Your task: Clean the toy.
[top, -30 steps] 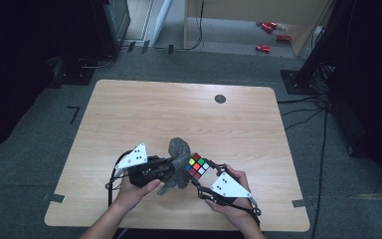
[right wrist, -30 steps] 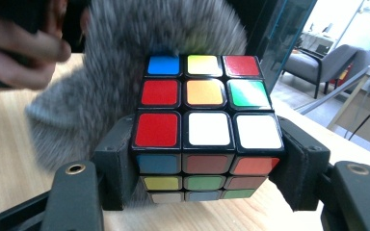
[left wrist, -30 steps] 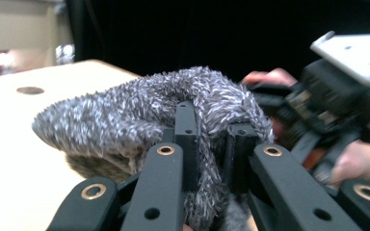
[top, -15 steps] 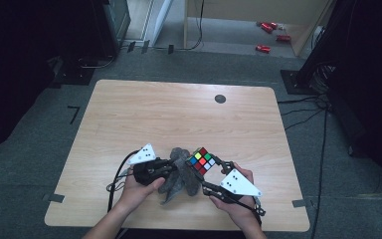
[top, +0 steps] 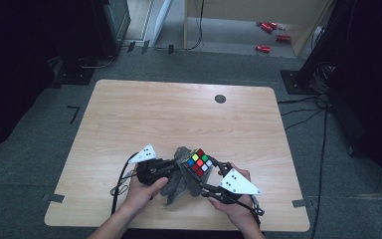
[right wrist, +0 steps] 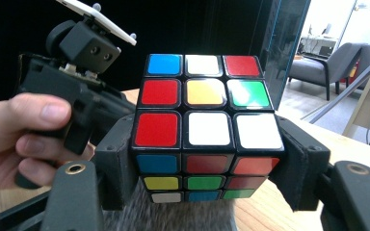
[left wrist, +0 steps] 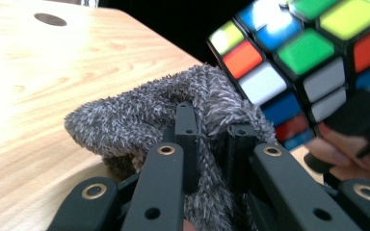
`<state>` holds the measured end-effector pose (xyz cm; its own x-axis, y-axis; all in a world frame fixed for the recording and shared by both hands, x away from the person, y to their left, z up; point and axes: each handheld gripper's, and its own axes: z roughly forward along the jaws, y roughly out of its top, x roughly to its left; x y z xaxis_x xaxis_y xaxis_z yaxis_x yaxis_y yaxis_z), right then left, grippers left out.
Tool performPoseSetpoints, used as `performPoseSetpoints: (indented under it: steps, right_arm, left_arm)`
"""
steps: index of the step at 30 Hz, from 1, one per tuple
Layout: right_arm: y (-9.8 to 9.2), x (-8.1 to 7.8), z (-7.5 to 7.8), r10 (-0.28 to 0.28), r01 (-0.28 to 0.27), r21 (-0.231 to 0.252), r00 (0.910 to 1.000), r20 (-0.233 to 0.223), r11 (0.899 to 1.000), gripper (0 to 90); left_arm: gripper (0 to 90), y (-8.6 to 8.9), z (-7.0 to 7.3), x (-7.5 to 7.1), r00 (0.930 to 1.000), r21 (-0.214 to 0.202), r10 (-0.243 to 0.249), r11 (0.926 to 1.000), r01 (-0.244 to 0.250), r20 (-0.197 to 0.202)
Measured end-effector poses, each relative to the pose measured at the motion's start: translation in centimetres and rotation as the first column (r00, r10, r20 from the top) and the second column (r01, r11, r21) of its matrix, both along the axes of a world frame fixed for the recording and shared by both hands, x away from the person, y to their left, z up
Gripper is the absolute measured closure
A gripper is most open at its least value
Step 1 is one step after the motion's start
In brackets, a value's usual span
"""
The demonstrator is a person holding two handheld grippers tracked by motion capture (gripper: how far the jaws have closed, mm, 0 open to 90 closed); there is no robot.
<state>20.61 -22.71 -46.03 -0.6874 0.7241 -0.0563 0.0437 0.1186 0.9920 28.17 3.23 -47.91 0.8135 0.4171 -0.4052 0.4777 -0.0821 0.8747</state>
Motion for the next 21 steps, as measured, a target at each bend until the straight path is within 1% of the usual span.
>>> performPoseSetpoints:
  steps: [1, 3, 4, 6, 8, 9, 11, 13, 14, 16, 17, 19, 21]
  right_arm:
    - [0.1, 0.0, 0.0, 0.004, -0.004, -0.001, 1.0000, 0.002, 1.000, 34.7]
    - [0.3, 0.0, 0.0, 0.008, -0.008, 0.006, 1.0000, 0.002, 1.000, 34.7]
    - [0.3, 0.0, 0.1, 0.011, -0.011, 0.008, 0.9999, 0.005, 1.000, 34.7]
    - [0.2, 0.0, 0.2, 0.007, -0.007, 0.014, 1.0000, 0.003, 1.000, 34.7]
    - [0.1, -0.1, 0.3, 0.008, -0.008, 0.018, 1.0000, 0.005, 1.000, 34.7]
    - [0.0, -0.1, 0.4, 0.009, -0.010, 0.019, 0.9999, 0.007, 1.000, 34.7]
    - [0.0, -0.1, 0.3, 0.006, -0.006, 0.010, 1.0000, 0.001, 1.000, 34.7]
    - [-0.1, 0.0, 0.1, 0.005, -0.005, 0.007, 1.0000, -0.002, 1.000, 34.7]
    - [-0.1, 0.0, 0.1, 0.003, -0.003, 0.005, 1.0000, -0.007, 1.000, 34.7]
    - [0.0, 0.1, 0.0, -0.004, 0.004, 0.003, 0.9999, -0.013, 1.000, 34.7]
    - [0.0, 0.1, 0.1, -0.001, 0.001, 0.004, 1.0000, -0.010, 1.000, 34.7]
    - [0.0, 0.1, 0.1, -0.001, 0.001, 0.006, 1.0000, -0.008, 1.000, 34.7]
    - [0.0, 0.1, 0.1, -0.001, 0.001, 0.012, 0.9999, -0.014, 1.000, 34.7]
  left_arm:
    - [81.8, -0.1, -0.1, -0.1, 0.9999, 0.006, -0.010, 0.9999, 0.010, -0.001]
    - [82.0, -0.7, -0.2, -0.4, 0.9990, 0.017, -0.045, 0.9988, 0.046, -0.004]
    - [82.0, -1.1, -0.3, -0.8, 0.9983, 0.034, -0.059, 0.9977, 0.059, 0.006]
    - [81.8, -1.6, -0.2, -1.1, 0.9975, 0.050, -0.069, 0.9964, 0.069, 0.016]
    - [81.3, -1.5, 0.0, -1.2, 0.9978, 0.048, -0.057, 0.9973, 0.055, 0.034]
    - [81.1, -1.2, 0.1, -1.0, 0.9986, 0.043, -0.041, 0.9983, 0.039, 0.035]
    - [81.1, -0.7, 0.2, -0.7, 0.9996, 0.029, -0.009, 0.9996, 0.008, 0.025]
    - [81.1, -0.3, 0.2, -0.5, 0.9998, 0.021, 0.010, 0.9997, -0.010, 0.018]
    - [81.2, -0.4, 0.1, -0.5, 0.9999, 0.022, 0.011, 0.9997, -0.011, 0.013]
    - [81.5, -0.9, -0.1, -0.7, 0.9999, 0.032, -0.006, 0.9995, 0.006, 0.014]
    - [81.5, -1.2, -0.2, -0.8, 0.9996, 0.044, -0.022, 0.9988, 0.021, 0.017]
    - [81.3, -1.9, -0.3, -1.2, 0.9982, 0.077, -0.047, 0.9961, 0.044, 0.037]
    - [81.0, -2.0, -0.3, -1.3, 0.9981, 0.082, -0.049, 0.9956, 0.046, 0.038]
